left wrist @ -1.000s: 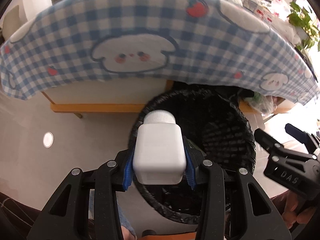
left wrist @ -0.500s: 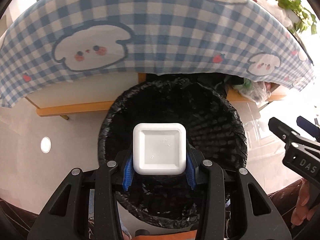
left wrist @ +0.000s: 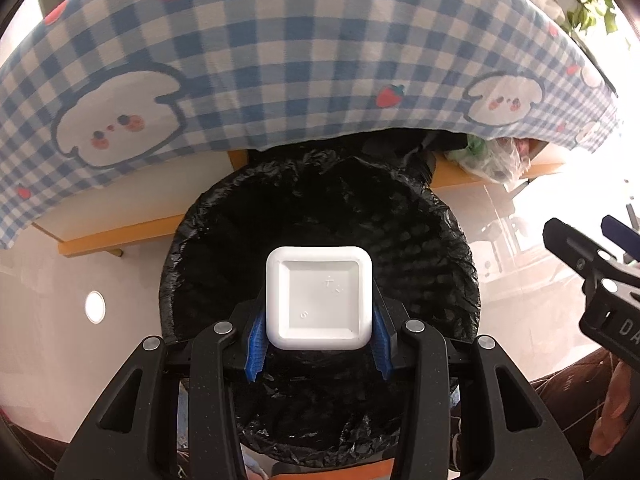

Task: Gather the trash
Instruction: 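Open the left tool to drop the white pill bottle into the bin, then move both open tools back over the table toward the clear tube and milk carton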

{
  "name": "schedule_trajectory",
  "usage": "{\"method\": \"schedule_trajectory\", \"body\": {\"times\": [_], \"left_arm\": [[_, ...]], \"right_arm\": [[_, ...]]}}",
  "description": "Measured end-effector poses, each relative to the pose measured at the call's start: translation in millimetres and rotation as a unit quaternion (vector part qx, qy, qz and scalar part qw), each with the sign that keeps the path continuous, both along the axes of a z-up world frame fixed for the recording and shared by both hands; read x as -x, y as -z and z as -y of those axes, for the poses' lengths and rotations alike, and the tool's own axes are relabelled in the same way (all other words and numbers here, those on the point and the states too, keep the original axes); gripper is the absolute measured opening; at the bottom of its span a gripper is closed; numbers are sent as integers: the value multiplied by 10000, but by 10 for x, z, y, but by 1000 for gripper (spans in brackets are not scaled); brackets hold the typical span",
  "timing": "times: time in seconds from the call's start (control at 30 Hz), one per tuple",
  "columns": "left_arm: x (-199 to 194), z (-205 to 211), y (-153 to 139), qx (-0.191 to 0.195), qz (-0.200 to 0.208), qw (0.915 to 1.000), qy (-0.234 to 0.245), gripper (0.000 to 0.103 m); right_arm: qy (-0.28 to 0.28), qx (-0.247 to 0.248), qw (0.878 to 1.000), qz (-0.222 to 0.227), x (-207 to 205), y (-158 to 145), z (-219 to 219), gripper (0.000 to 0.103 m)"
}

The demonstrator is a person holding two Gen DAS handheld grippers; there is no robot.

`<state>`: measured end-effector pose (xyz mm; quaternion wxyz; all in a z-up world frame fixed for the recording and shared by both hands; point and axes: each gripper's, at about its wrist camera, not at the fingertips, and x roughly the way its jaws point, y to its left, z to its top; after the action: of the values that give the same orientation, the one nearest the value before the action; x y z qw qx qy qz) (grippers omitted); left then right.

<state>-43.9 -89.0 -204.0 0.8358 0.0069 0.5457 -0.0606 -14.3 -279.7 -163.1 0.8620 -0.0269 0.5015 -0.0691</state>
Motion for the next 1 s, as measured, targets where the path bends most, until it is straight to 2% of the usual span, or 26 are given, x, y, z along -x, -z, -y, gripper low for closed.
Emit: {"method": "schedule_trajectory", "body": {"times": [0.07, 0.13, 0.3, 0.4, 0.53, 0.83, 1.0], "left_arm": [[2, 11, -4, -57, 25, 10000, 20, 46], [6, 8, -24, -77, 75, 9999, 5, 60], [-4, -40, -85, -186, 193, 9996, -35, 74], [4, -100, -197, -259, 301, 9991, -147, 87], [26, -174, -387, -265, 503, 9980, -266, 97], [86, -280, -734, -97, 647, 9970, -413, 97], [143, -304, -1036, -165, 934, 9944, -474, 97]], "right_arm": [[27, -10, 10000, 15, 1, -12, 16, 94], [52, -29, 10000, 34, -4, -26, 34, 94], [43, -43, 10000, 76, -18, -65, 19, 94], [3, -17, 9999, 145, -16, -118, -1, 94], [-29, -33, 9996, 270, 5, -217, -5, 94], [-120, -69, 9982, 578, 56, -478, 6, 94], [-256, -205, 9961, 818, 97, -712, -5, 94]]}}
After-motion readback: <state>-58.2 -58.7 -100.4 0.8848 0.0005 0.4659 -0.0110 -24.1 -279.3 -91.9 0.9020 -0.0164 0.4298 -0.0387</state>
